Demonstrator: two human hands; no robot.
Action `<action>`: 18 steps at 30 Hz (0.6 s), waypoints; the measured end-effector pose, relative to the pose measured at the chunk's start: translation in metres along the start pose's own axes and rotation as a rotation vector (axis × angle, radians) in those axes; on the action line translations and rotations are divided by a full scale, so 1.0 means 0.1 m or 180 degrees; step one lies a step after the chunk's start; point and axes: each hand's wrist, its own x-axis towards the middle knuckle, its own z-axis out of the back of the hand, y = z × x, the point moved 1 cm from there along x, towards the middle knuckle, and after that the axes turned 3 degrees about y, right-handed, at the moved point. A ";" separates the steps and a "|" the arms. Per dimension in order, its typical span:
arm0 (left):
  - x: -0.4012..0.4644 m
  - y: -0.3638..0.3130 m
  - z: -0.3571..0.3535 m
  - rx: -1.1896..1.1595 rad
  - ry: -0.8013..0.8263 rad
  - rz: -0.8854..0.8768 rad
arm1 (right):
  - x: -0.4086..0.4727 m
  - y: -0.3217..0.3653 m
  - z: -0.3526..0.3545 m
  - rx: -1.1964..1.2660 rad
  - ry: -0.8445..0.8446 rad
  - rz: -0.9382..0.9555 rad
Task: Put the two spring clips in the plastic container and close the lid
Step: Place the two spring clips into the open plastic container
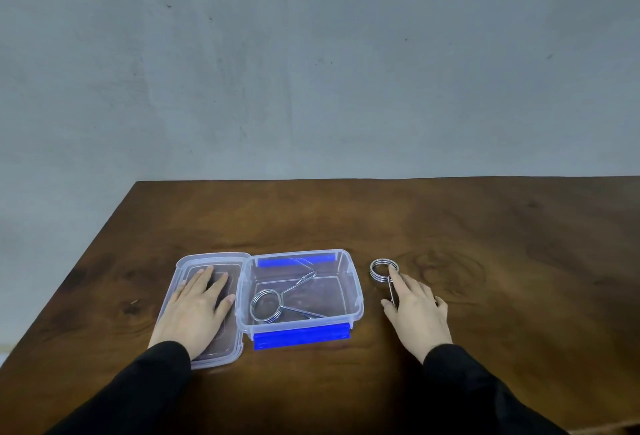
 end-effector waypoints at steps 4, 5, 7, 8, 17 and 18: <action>0.00 0.00 -0.01 0.0015 0.0002 0.0007 | 0.03 -0.02 -0.01 -0.0178 -0.0064 0.0064; 0.00 0.00 -0.01 0.0029 0.0009 0.0012 | 0.04 -0.02 -0.01 -0.0202 -0.0084 0.0073; 0.01 0.01 0.00 0.0042 0.0015 0.0014 | 0.06 -0.03 -0.01 -0.0155 -0.0090 0.0068; 0.00 0.00 0.00 0.0040 0.0013 0.0014 | 0.07 -0.03 0.00 -0.0100 -0.0082 0.0060; -0.02 -0.02 0.02 -0.0082 -0.0060 -0.0003 | 0.27 0.28 0.70 0.0899 -0.0461 0.0944; -0.03 -0.02 0.02 -0.0098 -0.0069 -0.0007 | 0.27 0.40 0.82 0.0954 -0.0324 0.1268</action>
